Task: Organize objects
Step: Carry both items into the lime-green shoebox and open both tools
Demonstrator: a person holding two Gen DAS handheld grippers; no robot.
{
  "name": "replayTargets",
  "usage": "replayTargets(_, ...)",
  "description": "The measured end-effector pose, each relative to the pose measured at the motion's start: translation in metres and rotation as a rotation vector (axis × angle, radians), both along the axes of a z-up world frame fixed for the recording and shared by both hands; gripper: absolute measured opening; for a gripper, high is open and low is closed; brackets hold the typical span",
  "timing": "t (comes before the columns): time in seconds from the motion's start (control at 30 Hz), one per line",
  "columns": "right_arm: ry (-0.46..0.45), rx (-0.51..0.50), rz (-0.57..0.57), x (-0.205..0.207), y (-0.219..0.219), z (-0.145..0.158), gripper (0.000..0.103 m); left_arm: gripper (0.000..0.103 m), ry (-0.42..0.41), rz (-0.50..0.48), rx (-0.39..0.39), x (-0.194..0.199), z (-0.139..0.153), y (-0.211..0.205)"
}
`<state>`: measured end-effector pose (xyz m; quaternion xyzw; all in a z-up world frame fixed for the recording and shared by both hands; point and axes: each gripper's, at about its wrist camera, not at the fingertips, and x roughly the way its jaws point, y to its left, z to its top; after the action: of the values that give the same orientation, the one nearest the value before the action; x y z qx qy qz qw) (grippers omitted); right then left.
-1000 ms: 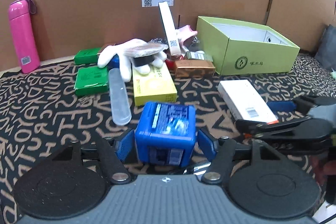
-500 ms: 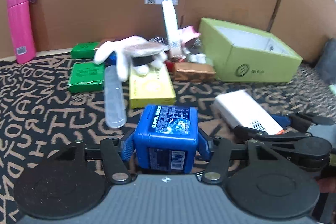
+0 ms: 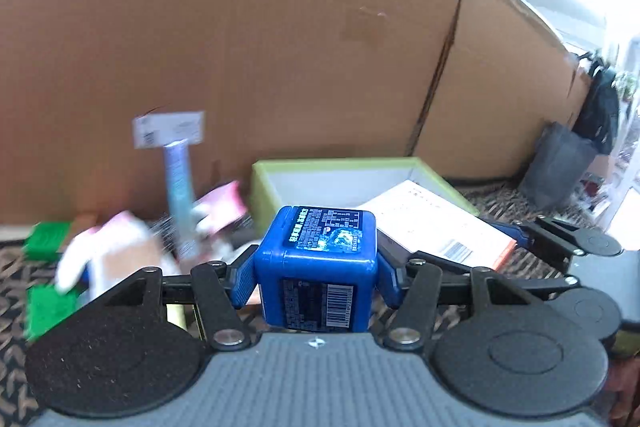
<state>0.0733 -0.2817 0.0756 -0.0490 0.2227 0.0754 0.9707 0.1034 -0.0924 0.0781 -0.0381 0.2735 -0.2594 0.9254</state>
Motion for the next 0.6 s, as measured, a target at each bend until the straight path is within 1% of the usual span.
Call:
replayTargets(0.1, -0.009, -0.047, -0.055, 0.029, -0.014, 0.007, 0.066, 0.061, 0.002, -0.002, 0.001, 0.03, 0.006, -0.024)
replayTargets(0.23, 0.039, -0.073, -0.112, 0.076, -0.037, 0.001, 0.066, 0.061, 0.007, 0.008, 0.026, 0.07, 0.001, -0.057)
replayTargets(0.37, 0.103, -0.078, -0.142, 0.122, -0.05, -0.018, 0.066, 0.061, 0.014, 0.02, 0.068, 0.107, -0.016, -0.083)
replayTargets(0.47, 0.156, -0.068, -0.147, 0.149, -0.055, -0.037, 0.066, 0.061, 0.028, 0.018, 0.097, 0.129, -0.031, -0.093)
replayTargets(0.57, 0.186, -0.074, -0.141, 0.166, -0.054, -0.052, 0.066, 0.062, 0.049, 0.017, 0.113, 0.143, -0.039, -0.097)
replayTargets(0.6, 0.194, -0.073, -0.136, 0.161, -0.057, -0.06, 0.066, 0.062, 0.056, 0.021, 0.115, 0.147, -0.042, -0.098)
